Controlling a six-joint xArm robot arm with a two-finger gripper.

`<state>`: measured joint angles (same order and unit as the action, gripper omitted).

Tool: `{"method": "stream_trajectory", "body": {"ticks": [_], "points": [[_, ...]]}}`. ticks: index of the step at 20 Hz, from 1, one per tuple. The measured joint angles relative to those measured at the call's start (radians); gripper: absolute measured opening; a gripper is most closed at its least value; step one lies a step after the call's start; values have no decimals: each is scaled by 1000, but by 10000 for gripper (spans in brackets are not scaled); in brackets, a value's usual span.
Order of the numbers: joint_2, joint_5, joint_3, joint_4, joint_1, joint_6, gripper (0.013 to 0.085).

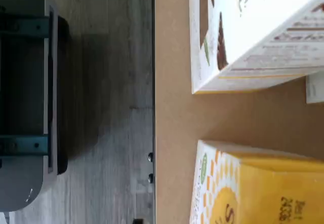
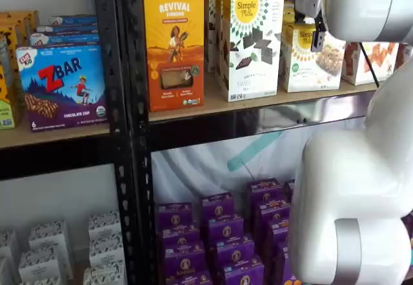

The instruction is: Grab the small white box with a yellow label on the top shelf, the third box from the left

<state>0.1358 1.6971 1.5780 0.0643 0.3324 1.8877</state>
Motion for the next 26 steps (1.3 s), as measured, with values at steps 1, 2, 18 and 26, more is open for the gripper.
{"method": "stream_trajectory", "body": {"ticks": [1, 2, 18, 26], "points": [[0, 0, 0, 3, 1, 0, 770], [1, 0, 0, 7, 1, 0, 730], [19, -31, -26, 41, 5, 0, 450], [16, -30, -25, 43, 8, 3, 370]]}}
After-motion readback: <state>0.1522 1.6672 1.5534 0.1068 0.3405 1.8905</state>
